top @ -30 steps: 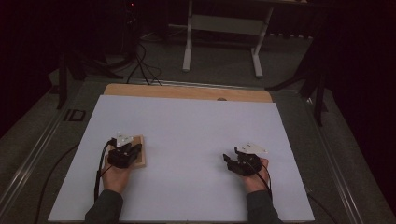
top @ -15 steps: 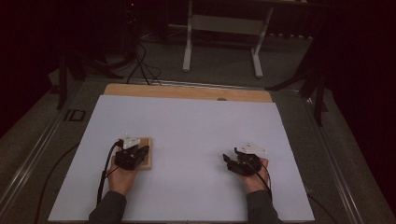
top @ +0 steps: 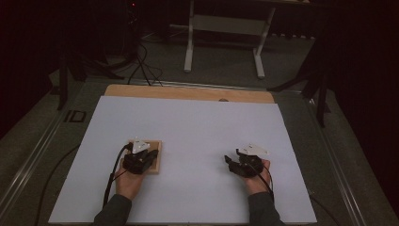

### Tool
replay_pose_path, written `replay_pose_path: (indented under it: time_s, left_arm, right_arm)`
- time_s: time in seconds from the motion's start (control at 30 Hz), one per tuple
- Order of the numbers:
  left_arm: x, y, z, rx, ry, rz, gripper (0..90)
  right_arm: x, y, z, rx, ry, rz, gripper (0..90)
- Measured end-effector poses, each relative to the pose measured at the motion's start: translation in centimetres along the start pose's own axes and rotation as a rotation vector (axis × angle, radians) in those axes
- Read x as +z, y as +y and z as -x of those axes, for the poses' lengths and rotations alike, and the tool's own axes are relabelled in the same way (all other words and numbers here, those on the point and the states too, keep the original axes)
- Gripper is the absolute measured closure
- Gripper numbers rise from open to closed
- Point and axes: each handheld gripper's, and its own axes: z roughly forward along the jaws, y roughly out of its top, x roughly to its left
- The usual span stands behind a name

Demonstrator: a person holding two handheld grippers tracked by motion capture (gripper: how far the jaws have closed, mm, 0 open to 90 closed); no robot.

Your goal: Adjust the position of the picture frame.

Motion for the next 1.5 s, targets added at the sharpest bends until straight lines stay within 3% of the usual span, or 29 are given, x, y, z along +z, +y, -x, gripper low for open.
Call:
replay_pose_path:
  time_s: [0.43, 1.3, 1.5]
  left_arm:
    - [0.3, 0.1, 1.3, 0.034, -0.036, -0.001, 89.9]
    - [1.3, 0.2, 6.6, 0.139, -0.155, 0.0, 89.8]
    - [1.3, 0.2, 7.2, 0.155, -0.173, 0.0, 89.8]
  right_arm:
    - [0.0, 0.0, 0.0, -0.002, 0.0, 0.002, 42.7]
    - [0.2, 0.3, -0.7, -0.014, 0.019, 0.01, 43.8]
    - [0.4, 0.4, -1.0, -0.011, 0.032, 0.013, 44.1]
